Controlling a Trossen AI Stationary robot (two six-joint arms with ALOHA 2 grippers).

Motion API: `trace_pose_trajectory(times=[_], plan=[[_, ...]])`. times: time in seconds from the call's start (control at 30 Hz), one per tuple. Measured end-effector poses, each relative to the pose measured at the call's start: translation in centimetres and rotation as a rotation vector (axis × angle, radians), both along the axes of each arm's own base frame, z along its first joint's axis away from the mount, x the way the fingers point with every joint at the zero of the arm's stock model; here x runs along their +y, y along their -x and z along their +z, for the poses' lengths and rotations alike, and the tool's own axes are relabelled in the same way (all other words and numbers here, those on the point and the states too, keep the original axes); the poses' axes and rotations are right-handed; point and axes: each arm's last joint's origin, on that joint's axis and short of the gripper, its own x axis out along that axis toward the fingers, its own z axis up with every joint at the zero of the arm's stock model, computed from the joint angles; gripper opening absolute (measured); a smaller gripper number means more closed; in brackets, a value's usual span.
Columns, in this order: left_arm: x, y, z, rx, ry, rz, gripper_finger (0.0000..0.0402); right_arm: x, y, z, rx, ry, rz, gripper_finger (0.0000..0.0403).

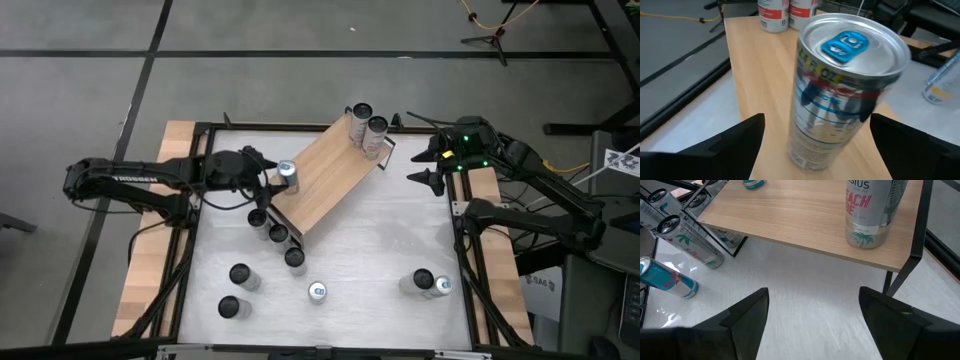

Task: Place canned beverage on shelf
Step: Put the blue soda can on the shelf

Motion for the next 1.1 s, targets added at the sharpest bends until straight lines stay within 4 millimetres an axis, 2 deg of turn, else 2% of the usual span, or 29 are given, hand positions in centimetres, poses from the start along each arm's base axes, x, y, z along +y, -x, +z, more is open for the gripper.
trace_pose_trajectory(times=[0.27, 0.53, 0.73, 1.1], plan=[[-1.0, -0.7, -0.5, -0.006, 0.048, 0.023, 0.0354, 0.0, 0.0, 0.0, 0.000, 0.000, 0.000, 0.0305], [-1.0, -2.2, -2.0, 0.017, 0.029, 0.201, 0.0354, 0.0, 0.0, 0.0, 0.000, 0.000, 0.000, 0.0305], [-1.0, -3.2, -2.7, 0.023, 0.025, 0.205, 0.0354, 0.0, 0.0, 0.0, 0.000, 0.000, 0.000, 0.0305], [-1.0, -3.5, -3.1, 0.040, 0.033, 0.191, 0.0354, 0.0, 0.0, 0.0, 0.000, 0.000, 0.000, 0.0305]])
